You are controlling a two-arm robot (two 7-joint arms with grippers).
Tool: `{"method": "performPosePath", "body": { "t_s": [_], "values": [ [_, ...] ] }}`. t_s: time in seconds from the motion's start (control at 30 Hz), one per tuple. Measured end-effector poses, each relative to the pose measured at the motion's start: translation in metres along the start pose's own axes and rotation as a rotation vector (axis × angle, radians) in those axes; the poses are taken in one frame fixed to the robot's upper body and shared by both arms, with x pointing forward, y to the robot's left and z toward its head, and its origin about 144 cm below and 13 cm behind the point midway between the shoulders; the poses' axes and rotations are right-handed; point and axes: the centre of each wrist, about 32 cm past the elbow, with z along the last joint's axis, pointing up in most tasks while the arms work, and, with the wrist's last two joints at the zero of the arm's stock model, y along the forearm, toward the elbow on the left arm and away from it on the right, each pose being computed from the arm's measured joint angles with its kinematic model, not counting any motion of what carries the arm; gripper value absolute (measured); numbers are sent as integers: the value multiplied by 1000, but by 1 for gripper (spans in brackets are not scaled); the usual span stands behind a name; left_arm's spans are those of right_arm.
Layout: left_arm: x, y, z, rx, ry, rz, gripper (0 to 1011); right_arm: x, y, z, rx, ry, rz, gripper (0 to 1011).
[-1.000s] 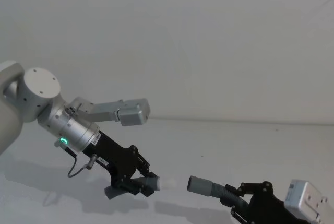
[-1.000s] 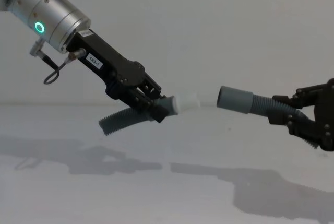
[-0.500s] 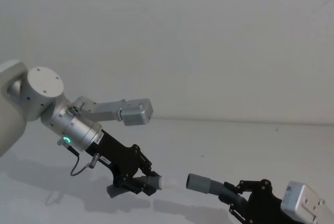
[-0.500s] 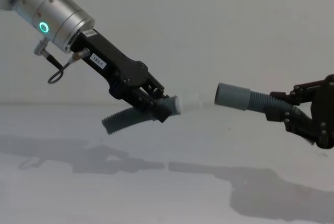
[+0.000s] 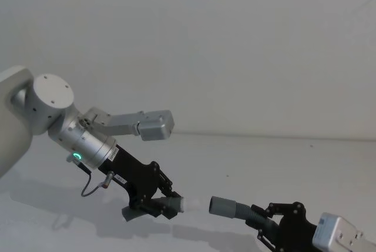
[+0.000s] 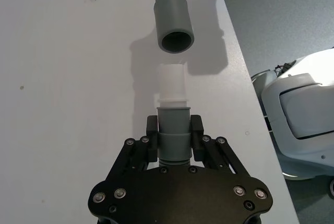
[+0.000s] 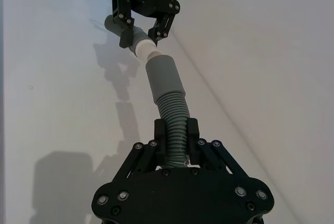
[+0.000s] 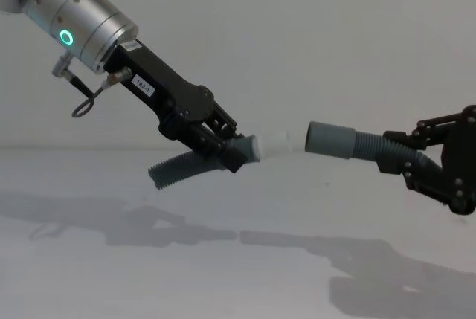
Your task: Use both hands to pick up one end of the pipe from the table, align the ends, and insert them.
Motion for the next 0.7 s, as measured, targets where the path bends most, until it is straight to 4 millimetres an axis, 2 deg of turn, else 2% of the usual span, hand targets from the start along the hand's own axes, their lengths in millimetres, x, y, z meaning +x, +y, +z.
{"method": "performPosePath", "body": {
  "t_s": [0.7],
  "values": [
    [3,-2,3,3,-3,-2,327,-3,3,-1,4,-79,-29,215]
  ]
}}
